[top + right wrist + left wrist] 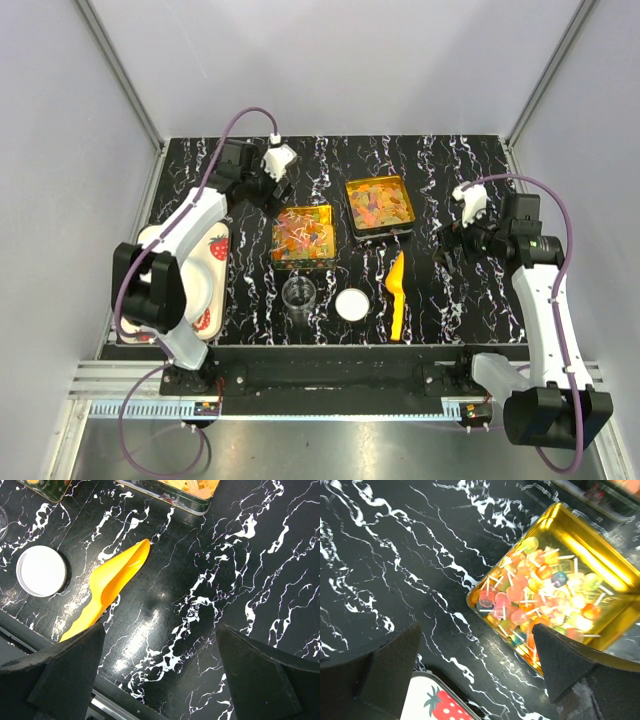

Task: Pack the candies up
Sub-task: Move the storage box to the center of the board.

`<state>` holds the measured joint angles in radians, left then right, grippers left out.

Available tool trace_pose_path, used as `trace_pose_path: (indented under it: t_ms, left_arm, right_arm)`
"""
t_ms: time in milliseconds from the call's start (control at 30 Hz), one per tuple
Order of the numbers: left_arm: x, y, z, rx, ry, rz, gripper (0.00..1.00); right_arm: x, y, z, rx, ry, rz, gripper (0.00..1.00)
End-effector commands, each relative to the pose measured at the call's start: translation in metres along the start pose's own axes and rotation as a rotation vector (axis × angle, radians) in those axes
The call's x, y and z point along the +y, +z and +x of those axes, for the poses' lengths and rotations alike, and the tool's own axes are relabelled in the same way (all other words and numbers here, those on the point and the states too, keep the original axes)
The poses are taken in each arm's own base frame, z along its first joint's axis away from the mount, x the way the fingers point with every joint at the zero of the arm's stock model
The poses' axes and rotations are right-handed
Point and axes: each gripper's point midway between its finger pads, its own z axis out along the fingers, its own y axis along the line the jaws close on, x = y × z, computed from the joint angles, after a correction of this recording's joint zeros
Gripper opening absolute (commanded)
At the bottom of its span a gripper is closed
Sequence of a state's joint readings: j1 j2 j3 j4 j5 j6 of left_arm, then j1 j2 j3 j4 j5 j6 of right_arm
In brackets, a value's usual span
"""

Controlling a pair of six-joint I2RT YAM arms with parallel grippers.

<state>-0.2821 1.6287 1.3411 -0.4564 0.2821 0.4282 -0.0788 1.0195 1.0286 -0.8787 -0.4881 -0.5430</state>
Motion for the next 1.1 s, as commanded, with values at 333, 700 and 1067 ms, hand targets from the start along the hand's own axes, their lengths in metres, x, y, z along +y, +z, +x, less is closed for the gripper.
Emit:
trace_pose_path:
  t_ms: [333,700,1067]
  left_arm:
    - [0.008,0.06,0.015,0.135,0.168,0.048,0.99]
    - [0.027,0.097,0.01,0.166,0.15,-0.027,0.99]
    - [0.012,0.124,-0.001,0.168,0.162,0.016,0.99]
  right_arm:
    - [0.0,-0.009,-0.01,-0.079,-0.019,0.05,1.0]
    - [0.004,-0.008,-0.01,-0.091,-0.014,0.032,1.0]
    - [0.002,-0.005,-0.01,-0.096,-0.005,0.039,1.0]
